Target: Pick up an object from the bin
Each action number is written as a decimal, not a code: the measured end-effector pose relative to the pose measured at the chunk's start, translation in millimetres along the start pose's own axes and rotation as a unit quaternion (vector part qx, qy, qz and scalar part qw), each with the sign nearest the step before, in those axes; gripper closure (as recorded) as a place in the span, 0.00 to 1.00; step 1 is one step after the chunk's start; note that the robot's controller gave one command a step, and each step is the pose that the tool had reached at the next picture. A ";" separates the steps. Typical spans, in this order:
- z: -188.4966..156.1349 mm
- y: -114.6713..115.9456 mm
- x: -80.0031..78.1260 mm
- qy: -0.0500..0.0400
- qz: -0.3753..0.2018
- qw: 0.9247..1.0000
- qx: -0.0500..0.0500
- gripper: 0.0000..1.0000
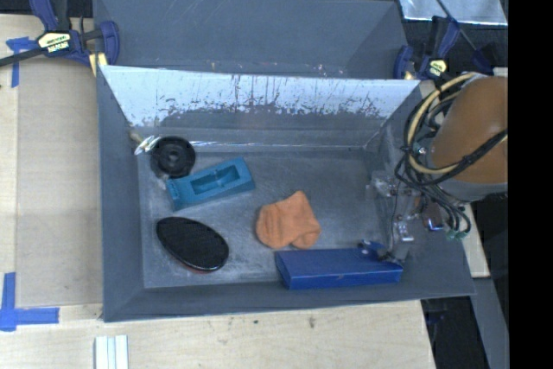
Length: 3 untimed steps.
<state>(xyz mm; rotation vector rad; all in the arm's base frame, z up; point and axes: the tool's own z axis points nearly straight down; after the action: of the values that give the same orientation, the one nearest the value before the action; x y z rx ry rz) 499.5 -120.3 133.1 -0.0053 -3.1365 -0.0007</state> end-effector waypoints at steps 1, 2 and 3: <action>-4.5 0.5 -1.7 -0.004 -0.001 1.000 0.001 0.00; 34.0 46.5 -5.2 -0.007 -0.033 0.999 0.002 0.00; 54.5 66.4 -14.8 -0.011 -0.099 0.995 0.000 0.00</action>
Offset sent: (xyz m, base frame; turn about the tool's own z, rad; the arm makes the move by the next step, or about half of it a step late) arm 0.0045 0.0816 -0.0623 -0.1147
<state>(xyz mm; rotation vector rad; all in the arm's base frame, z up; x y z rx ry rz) 514.3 -53.9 78.5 0.3085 -3.1445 -0.0001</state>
